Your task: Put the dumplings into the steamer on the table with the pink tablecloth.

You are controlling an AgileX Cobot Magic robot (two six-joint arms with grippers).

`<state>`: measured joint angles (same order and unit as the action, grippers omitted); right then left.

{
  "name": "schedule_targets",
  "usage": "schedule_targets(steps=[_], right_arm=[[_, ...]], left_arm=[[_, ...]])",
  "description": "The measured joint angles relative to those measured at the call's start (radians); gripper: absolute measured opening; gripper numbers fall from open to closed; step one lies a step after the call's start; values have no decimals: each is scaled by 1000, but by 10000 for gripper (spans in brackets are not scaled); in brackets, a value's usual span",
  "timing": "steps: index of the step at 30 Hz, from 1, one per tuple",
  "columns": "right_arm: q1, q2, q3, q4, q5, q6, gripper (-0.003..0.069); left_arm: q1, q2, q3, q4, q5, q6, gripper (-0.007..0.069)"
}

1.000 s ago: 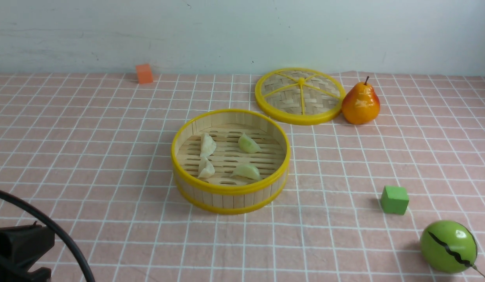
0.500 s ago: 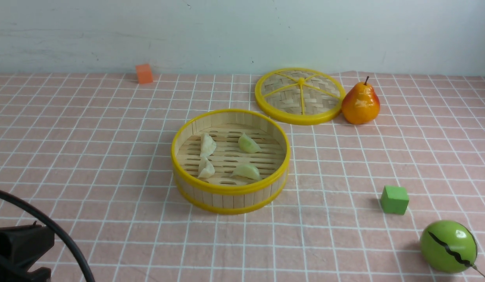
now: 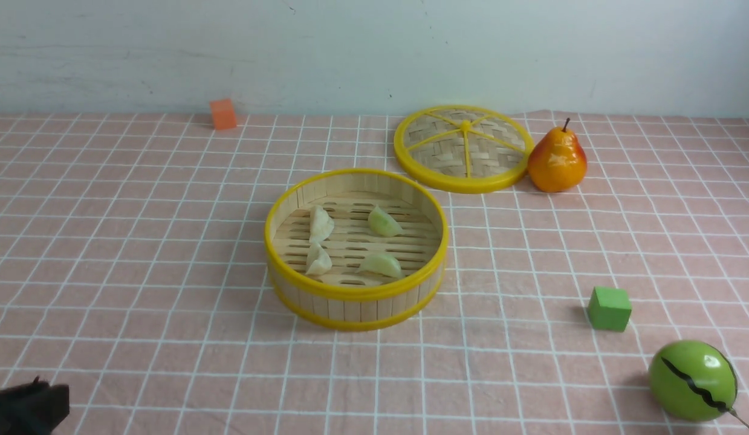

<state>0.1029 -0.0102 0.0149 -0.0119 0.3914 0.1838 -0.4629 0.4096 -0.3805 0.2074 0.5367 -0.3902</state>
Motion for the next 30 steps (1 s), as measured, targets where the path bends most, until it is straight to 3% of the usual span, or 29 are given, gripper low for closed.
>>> schedule_targets(steps=[5, 8, 11, 13, 16, 23, 30], right_arm=[[0, 0, 0, 0, 0, 0, 34], [0, 0, 0, 0, 0, 0, 38], [0, 0, 0, 0, 0, 0, 43], [0, 0, 0, 0, 0, 0, 43], [0, 0, 0, 0, 0, 0, 47], [0, 0, 0, 0, 0, 0, 57], [0, 0, 0, 0, 0, 0, 68]], left_arm=[[69, -255, 142, 39, -30, 0, 104], [172, -401, 251, 4, -197, -7, 92], [286, -420, 371, -17, -421, -20, 12], [342, -420, 400, -21, -464, -23, -14], [374, -420, 404, -23, -427, -24, -14], [378, -420, 412, -93, -145, 34, -14], [378, -420, 412, -160, -139, 126, -14]])
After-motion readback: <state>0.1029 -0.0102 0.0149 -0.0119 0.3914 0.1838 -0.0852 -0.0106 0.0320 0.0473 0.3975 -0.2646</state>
